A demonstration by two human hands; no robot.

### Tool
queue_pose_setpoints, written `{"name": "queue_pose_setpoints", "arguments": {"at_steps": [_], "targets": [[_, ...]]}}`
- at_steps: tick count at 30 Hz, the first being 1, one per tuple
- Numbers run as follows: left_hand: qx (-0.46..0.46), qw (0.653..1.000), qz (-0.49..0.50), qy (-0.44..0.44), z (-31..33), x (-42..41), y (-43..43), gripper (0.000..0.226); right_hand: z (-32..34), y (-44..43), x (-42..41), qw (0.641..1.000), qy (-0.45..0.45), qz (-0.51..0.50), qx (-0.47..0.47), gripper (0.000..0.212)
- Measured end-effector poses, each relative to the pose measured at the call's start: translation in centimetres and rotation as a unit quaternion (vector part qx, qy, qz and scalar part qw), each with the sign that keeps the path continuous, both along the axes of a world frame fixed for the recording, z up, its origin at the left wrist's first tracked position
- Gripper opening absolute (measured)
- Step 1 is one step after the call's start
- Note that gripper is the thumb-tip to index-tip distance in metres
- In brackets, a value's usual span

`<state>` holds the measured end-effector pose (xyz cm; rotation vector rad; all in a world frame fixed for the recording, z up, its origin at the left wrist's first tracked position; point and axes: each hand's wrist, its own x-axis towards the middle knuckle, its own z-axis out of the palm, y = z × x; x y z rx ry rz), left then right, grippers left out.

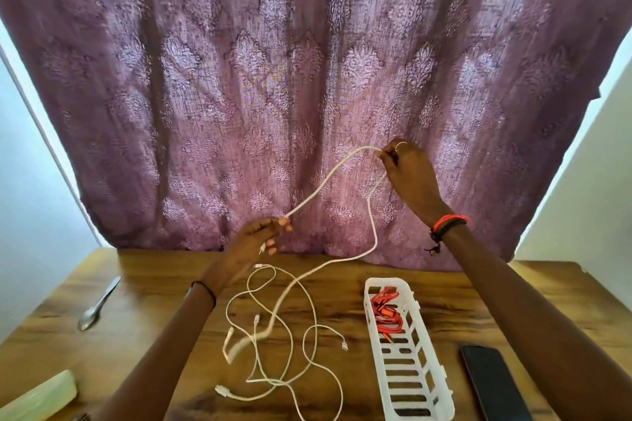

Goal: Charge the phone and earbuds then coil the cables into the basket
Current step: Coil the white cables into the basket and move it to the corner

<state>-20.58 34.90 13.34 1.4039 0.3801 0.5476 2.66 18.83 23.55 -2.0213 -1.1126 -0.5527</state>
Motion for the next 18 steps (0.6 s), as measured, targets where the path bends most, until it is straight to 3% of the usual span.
{"name": "queue_pose_setpoints", "arguments": {"at_steps": [3,5,9,11,15,18], "targets": [[-0.2,0.973,0.0,-0.114,0.4,-0.8,0.8,0.032,-1.0,0.1,-0.3,0.999,0.015,-0.017,-0.023,0.015],[-0.272,0.948,-0.015,-0.166,1.1,-1.1,1.2,0.031,-1.9,0.3,-0.3,0.998,0.035,-0.009,-0.049,0.015],[-0.244,0.952,-0.021,-0.184,3.3,-1.2,1.1,0.029,-3.9,1.2,-0.6,0.989,0.053,0.032,-0.136,0.012],[-0.206,0.964,-0.014,-0.169,4.3,-1.0,0.9,0.03,-4.7,1.8,-1.2,0.986,0.041,0.052,-0.155,0.025],[-0.186,0.969,-0.046,-0.153,5.4,-0.2,-0.6,0.032,-4.6,3.2,-3.9,0.973,0.062,0.19,-0.118,0.047],[-0.217,0.96,-0.089,-0.154,6.1,0.4,-1.9,0.03,-4.3,4.5,-6.5,0.958,0.106,0.243,-0.111,0.047]]}}
